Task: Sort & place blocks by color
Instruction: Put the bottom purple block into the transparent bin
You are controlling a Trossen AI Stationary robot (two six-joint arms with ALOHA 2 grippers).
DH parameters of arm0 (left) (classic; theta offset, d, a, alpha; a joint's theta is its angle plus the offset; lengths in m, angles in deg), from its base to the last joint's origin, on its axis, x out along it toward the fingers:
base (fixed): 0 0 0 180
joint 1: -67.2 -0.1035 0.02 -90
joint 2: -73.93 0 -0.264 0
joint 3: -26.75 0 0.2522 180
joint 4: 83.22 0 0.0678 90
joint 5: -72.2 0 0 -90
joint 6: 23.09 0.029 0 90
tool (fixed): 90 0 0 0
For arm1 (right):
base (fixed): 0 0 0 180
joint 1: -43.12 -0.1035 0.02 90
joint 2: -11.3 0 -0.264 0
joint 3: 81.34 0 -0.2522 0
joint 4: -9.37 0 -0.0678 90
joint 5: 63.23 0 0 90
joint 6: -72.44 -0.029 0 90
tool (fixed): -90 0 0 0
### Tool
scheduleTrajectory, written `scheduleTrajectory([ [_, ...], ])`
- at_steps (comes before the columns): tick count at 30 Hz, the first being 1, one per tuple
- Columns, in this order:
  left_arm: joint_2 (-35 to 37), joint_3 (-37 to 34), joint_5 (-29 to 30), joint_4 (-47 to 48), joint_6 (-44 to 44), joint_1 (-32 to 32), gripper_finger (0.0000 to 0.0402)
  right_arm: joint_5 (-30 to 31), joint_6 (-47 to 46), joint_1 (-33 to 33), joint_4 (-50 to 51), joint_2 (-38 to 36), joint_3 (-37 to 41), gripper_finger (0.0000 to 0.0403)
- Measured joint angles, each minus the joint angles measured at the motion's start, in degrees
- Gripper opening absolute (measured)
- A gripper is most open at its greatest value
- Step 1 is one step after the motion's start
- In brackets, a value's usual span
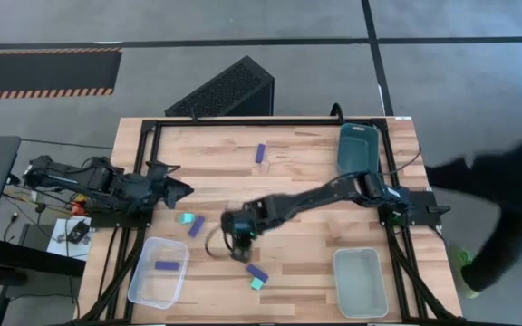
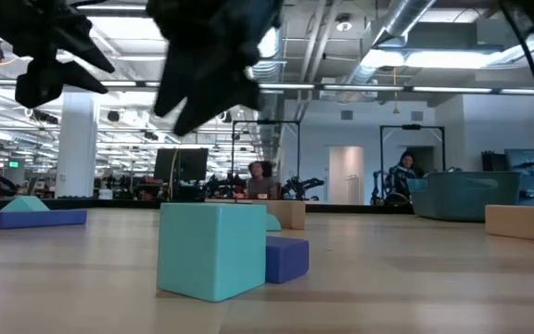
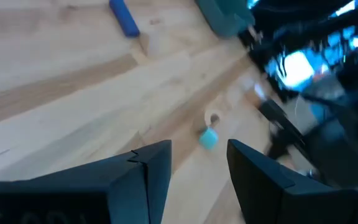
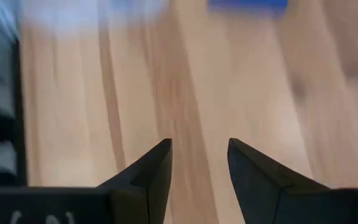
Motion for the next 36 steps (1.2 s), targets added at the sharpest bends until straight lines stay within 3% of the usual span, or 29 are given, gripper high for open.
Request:
scheduleTrajectory([
  [2,-1.94,-0.32,1.69,-3.76,-1.93,1.70,0.0143,2.87,3.19,-2.32,3.92,-0.94,0.97,0.0176],
  [6,-8.12,-0.63,3.74,-16.52,-3.72,5.73,0.0143,0.09,4.57,-5.85,0.29,-2.83,6.25,0.0182],
  [10,-15.24,-0.60,9.20,-33.05,3.37,9.47,0.0143,-0.31,2.43,-8.24,-7.34,-4.82,12.84,0.0195],
  [13,-20.17,-0.60,9.90,-42.13,7.36,11.52,0.0143,-1.02,2.33,-9.28,-11.69,-6.14,15.98,0.0207],
  [17,-25.62,-0.60,11.47,-49.59,8.02,14.89,0.0143,-2.46,4.84,-10.83,-7.22,-6.15,16.32,0.0228],
  [23,-30.79,2.09,13.11,-49.80,8.45,17.70,0.0143,2.98,0.77,-13.66,-6.00,-6.13,16.32,0.0237],
  [27,-32.94,5.24,10.77,-47.21,13.59,18.95,0.0143,6.41,-11.49,-13.92,-9.69,-5.64,16.30,0.0235],
  [31,-34.94,8.71,10.52,-42.05,17.92,20.80,0.0143,15.61,-21.03,-14.25,-9.89,-5.63,16.30,0.0235],
  [36,-36.58,11.42,10.59,-38.29,27.69,22.77,0.0143,16.99,-24.26,-14.67,-11.89,-4.58,16.16,0.0235],
])
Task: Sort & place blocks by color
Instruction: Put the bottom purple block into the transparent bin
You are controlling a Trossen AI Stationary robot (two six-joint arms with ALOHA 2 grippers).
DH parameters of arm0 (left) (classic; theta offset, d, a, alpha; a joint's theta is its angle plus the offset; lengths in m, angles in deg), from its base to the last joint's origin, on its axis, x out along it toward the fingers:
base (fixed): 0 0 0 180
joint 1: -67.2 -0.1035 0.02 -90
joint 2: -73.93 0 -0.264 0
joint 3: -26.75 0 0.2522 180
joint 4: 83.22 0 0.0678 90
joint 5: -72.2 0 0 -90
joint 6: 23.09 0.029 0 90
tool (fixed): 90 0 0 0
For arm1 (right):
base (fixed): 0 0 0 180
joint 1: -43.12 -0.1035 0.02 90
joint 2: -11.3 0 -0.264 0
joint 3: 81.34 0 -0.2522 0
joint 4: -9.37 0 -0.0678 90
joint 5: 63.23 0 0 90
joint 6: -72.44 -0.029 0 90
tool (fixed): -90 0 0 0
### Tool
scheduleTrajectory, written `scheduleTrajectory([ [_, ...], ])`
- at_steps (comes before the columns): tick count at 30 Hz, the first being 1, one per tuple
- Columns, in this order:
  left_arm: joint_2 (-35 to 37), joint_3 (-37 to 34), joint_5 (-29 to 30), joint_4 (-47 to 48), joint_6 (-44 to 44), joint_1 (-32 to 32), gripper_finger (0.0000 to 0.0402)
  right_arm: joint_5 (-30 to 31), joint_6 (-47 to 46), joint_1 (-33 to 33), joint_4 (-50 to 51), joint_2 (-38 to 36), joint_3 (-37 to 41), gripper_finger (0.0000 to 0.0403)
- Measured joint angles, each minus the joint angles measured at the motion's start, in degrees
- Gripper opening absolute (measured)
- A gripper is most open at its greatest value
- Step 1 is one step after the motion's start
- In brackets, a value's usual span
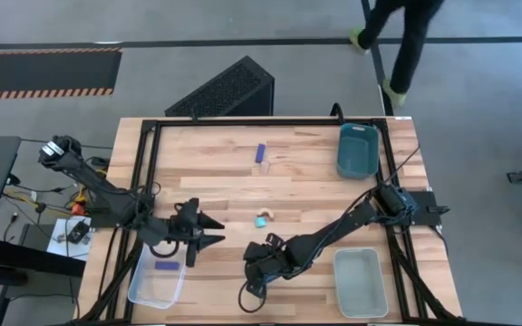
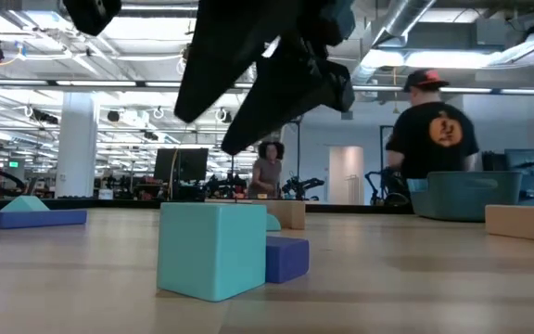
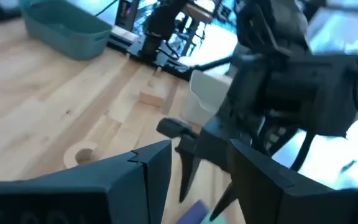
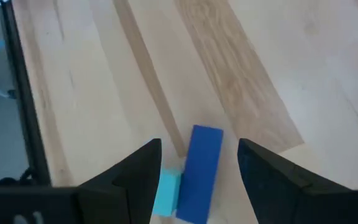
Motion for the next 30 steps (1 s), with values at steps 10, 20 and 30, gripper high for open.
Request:
scheduleTrajectory([
  [10,-0.75,0.64,3.56,7.24,5.77,3.77,0.0143,-3.42,2.02,0.71,-3.86,5.73,0.09,0.0255],
  [20,-3.08,0.51,4.64,15.29,-1.44,7.19,0.0143,-2.41,-0.68,4.18,3.73,5.57,-0.02,0.0268],
  [30,-2.95,0.53,4.40,17.38,-5.05,7.47,0.0143,-8.15,-10.18,5.93,8.87,5.25,-0.10,0.0177],
])
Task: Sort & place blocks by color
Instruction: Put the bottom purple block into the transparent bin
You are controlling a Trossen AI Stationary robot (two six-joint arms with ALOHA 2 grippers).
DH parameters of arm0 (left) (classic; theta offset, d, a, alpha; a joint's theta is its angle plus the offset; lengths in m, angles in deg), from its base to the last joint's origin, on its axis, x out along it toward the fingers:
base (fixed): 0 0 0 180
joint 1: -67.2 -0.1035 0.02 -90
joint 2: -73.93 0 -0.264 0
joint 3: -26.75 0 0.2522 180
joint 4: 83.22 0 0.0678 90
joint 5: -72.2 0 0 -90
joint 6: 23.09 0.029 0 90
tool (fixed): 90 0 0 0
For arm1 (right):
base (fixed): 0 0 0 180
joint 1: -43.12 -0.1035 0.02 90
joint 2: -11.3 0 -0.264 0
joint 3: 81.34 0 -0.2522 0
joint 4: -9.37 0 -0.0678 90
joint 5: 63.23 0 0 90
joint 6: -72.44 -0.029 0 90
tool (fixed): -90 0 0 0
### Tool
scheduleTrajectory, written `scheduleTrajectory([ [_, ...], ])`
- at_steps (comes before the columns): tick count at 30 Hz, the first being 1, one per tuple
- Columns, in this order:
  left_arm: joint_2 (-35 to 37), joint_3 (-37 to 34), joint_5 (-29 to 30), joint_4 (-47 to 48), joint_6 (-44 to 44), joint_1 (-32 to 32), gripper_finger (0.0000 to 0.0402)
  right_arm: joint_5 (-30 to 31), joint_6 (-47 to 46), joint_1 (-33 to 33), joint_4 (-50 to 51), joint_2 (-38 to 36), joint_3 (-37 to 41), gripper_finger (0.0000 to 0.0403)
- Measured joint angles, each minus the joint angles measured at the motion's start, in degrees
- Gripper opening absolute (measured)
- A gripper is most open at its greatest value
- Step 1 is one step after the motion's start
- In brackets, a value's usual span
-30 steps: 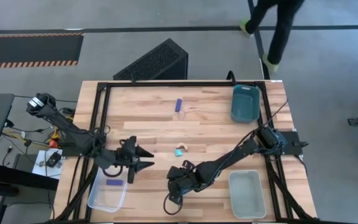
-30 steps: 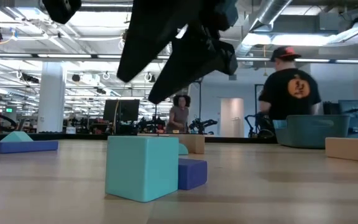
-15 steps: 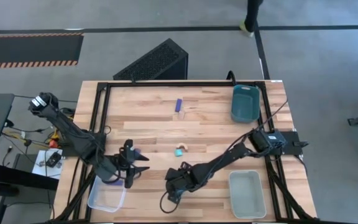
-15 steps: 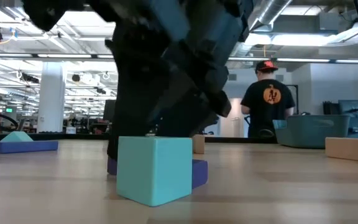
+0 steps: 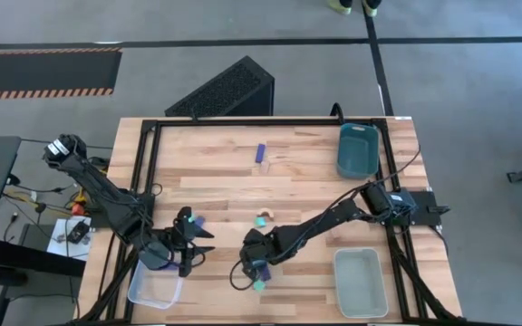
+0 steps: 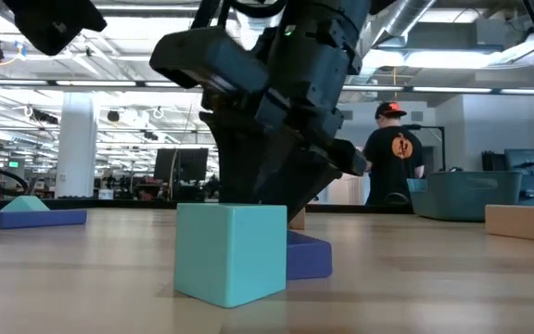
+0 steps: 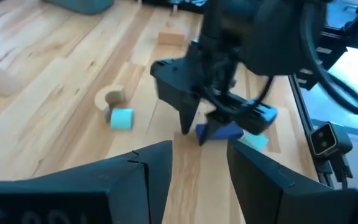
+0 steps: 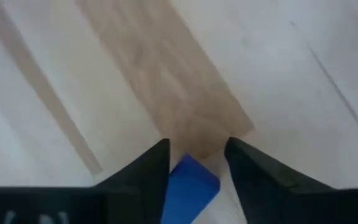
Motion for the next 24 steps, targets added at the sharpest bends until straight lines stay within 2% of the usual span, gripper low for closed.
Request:
scheduleTrajectory([
  [6,0.00,0.00,0.20,4.44,-2.09,-0.02,0.0143,0.99,-9.36,-0.06,3.74,0.07,0.01,0.0130],
  [13,0.02,0.00,-0.57,7.19,-4.70,0.00,0.0143,-2.30,-8.65,1.99,5.28,-1.39,0.39,0.0047],
  [17,0.02,0.00,-1.59,7.94,-6.05,0.00,0.0143,-1.57,-8.44,2.48,9.51,-3.99,0.57,0.0014],
  [20,0.02,0.00,-1.85,9.38,-7.16,0.00,0.0143,-0.48,-10.64,2.47,14.13,-5.40,0.31,0.0018],
  [24,0.02,0.00,-1.37,11.42,-8.00,0.00,0.0143,-0.70,-13.81,1.04,18.54,-5.28,0.48,0.0072],
])
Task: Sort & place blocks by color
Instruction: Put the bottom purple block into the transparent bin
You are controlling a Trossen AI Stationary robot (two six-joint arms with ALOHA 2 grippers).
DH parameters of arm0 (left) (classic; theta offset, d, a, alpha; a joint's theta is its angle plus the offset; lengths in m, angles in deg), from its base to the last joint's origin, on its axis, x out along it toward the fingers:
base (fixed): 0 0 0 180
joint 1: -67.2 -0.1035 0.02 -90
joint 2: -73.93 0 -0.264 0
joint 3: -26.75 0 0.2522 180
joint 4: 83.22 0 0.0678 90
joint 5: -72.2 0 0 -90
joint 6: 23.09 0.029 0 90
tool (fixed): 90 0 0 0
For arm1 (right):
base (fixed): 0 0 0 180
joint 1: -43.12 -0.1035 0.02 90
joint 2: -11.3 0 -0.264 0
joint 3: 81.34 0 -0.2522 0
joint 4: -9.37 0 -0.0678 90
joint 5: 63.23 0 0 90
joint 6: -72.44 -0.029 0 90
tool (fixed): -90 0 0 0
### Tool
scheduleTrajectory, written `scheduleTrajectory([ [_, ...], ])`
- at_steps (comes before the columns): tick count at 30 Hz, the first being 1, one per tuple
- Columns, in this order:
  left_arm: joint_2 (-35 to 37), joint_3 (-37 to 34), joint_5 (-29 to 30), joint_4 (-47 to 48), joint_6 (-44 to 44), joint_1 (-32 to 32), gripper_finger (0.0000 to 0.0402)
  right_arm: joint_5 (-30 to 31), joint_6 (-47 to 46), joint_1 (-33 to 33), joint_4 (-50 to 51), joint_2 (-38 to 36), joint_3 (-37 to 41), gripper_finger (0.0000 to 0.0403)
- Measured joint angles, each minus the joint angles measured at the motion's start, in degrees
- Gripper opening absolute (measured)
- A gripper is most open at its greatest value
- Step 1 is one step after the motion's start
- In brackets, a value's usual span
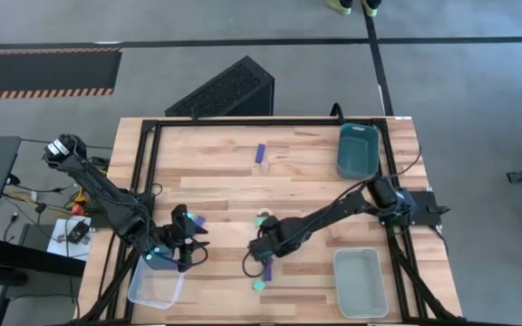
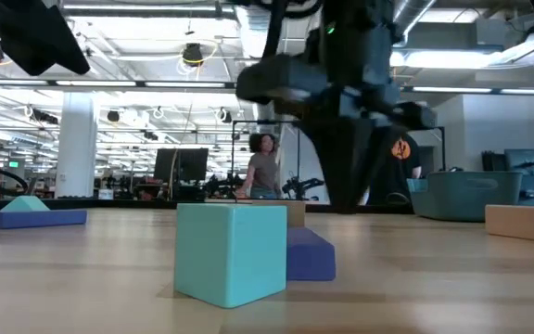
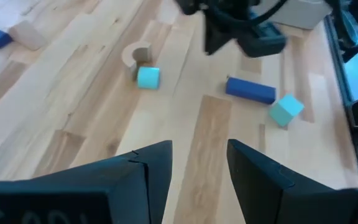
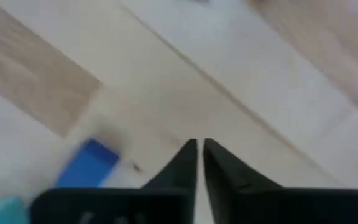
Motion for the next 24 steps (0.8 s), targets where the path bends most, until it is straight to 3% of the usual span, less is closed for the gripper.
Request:
scheduleTrajectory([
  [5,0.00,0.00,-0.08,0.75,0.00,0.00,0.0143,0.16,-9.46,-3.78,2.45,-0.07,-0.11,0.0167],
  [10,0.00,0.00,-1.62,0.91,2.29,0.00,0.0143,2.68,-22.16,-5.69,-4.26,0.02,-0.13,0.0232],
  [19,-0.02,0.00,-1.90,0.87,2.50,0.00,0.0143,3.88,-29.63,-5.79,-14.13,2.38,-0.02,0.0240],
  [24,-0.04,-0.02,-6.47,2.58,0.52,0.00,0.0143,3.38,-29.75,-5.81,-15.34,4.33,-0.52,0.0237],
])
